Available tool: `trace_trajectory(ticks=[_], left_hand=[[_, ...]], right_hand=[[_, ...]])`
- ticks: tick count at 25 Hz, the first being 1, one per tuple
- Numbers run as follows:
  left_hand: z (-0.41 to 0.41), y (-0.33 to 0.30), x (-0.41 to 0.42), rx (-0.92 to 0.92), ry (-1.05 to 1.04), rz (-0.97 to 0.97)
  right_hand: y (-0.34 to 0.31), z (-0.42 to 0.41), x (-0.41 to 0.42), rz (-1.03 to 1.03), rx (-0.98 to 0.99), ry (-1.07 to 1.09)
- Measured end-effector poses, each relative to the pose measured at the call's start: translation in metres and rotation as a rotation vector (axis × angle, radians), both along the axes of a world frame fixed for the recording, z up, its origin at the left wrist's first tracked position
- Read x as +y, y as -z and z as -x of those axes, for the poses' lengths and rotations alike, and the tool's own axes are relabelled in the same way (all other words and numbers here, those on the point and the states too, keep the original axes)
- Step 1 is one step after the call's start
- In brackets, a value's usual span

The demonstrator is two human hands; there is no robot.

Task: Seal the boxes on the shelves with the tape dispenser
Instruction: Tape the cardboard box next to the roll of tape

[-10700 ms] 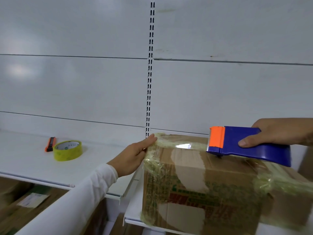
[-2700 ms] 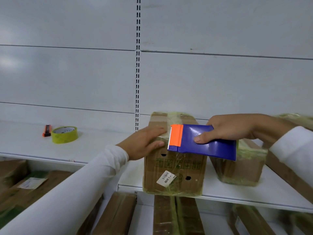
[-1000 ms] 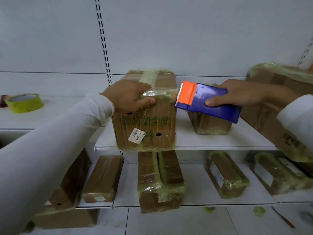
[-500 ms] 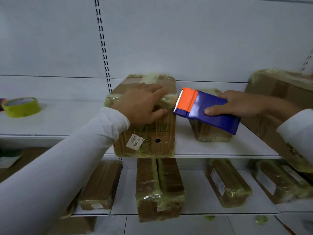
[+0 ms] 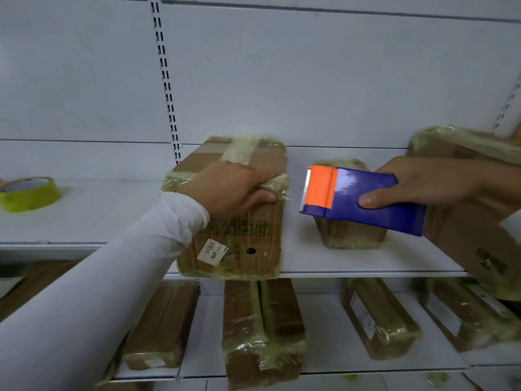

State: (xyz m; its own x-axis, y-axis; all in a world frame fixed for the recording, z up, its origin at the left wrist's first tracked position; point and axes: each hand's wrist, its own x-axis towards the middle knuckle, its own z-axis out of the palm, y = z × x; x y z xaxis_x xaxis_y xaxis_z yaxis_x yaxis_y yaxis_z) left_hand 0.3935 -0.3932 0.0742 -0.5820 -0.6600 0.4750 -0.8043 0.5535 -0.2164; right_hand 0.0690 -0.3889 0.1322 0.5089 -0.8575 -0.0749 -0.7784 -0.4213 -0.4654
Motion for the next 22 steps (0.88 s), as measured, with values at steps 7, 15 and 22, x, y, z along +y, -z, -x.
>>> trace_trajectory(ticks=[7, 15, 22], left_hand=[[0.021, 0.005, 0.004, 0.095, -0.171, 0.027], [0.022, 0.006, 0.007, 0.134, -0.21, 0.007], [0.065, 0.006, -0.004, 0.163, -0.512, -0.009]], right_hand=[[0.007, -0.016, 0.011, 0.091, 0.143, 0.15], [0.045, -0.047, 0.002, 0.566, 0.467, 0.394], [0.038, -0.031, 0.018, 0.511, 0.215, 0.443]])
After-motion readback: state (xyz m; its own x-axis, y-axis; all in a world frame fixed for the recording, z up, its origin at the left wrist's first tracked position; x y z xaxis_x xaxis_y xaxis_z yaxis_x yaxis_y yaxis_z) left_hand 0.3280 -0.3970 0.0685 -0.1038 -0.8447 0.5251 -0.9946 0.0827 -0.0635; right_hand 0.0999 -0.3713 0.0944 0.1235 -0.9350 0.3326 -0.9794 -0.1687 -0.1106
